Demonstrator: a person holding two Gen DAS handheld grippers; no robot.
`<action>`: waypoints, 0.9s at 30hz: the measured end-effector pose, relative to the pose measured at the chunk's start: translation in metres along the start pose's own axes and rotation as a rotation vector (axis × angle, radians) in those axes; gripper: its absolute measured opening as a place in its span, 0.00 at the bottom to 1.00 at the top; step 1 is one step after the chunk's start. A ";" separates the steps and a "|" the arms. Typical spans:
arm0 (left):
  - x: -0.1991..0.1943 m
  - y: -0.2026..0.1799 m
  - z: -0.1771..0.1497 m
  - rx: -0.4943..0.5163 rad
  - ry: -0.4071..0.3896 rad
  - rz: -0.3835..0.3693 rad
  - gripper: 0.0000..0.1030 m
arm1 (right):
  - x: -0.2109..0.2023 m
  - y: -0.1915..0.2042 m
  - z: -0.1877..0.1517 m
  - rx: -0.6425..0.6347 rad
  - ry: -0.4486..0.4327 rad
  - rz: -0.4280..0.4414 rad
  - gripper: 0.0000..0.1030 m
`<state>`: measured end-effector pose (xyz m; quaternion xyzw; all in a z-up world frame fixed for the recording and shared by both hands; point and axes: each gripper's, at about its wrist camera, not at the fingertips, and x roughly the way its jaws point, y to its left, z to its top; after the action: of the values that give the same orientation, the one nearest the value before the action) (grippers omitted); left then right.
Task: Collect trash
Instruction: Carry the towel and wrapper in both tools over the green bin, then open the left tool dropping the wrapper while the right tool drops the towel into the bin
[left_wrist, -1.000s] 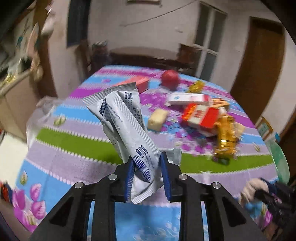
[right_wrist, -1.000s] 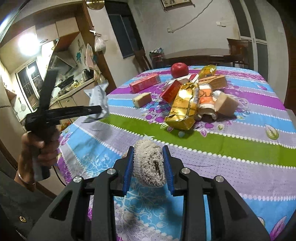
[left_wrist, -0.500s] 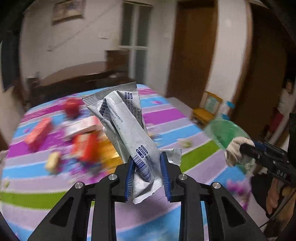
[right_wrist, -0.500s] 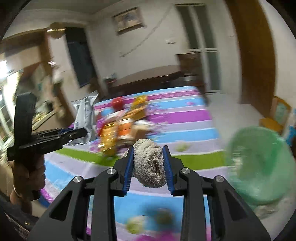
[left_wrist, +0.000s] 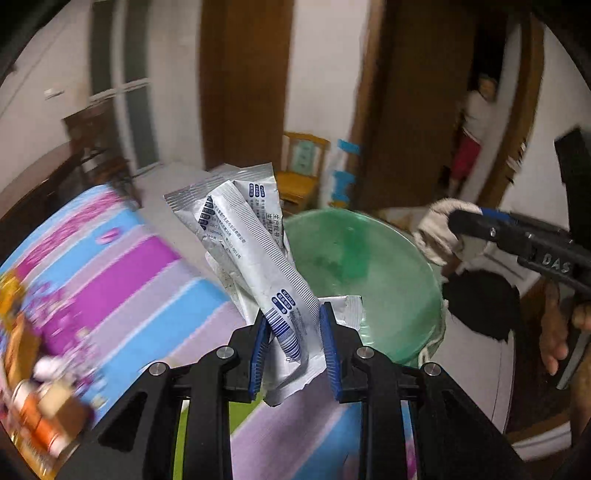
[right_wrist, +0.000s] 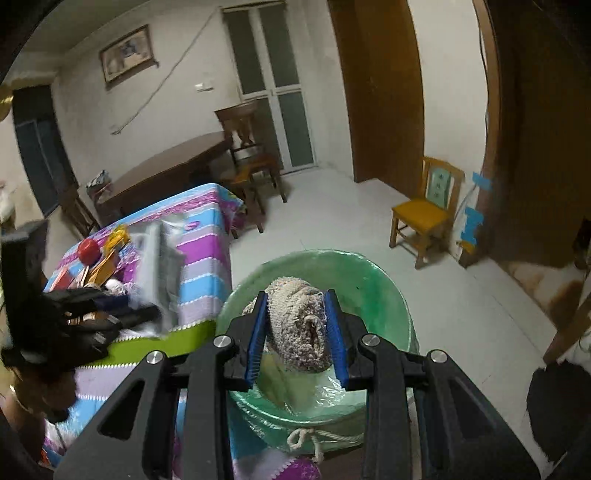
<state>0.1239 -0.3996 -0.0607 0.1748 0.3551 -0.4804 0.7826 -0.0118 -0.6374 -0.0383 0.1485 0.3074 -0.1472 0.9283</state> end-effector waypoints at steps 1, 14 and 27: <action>0.013 -0.004 0.004 0.014 0.008 -0.014 0.28 | 0.002 -0.001 0.000 0.005 0.004 -0.014 0.28; 0.075 -0.017 0.021 0.074 0.039 -0.058 0.28 | -0.026 -0.027 0.009 0.184 -0.029 -0.133 0.28; 0.067 -0.023 0.015 0.116 0.033 -0.022 0.28 | -0.052 -0.019 0.001 0.291 -0.039 -0.183 0.29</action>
<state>0.1291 -0.4620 -0.0970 0.2239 0.3416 -0.5058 0.7598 -0.0577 -0.6452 -0.0096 0.2501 0.2771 -0.2767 0.8855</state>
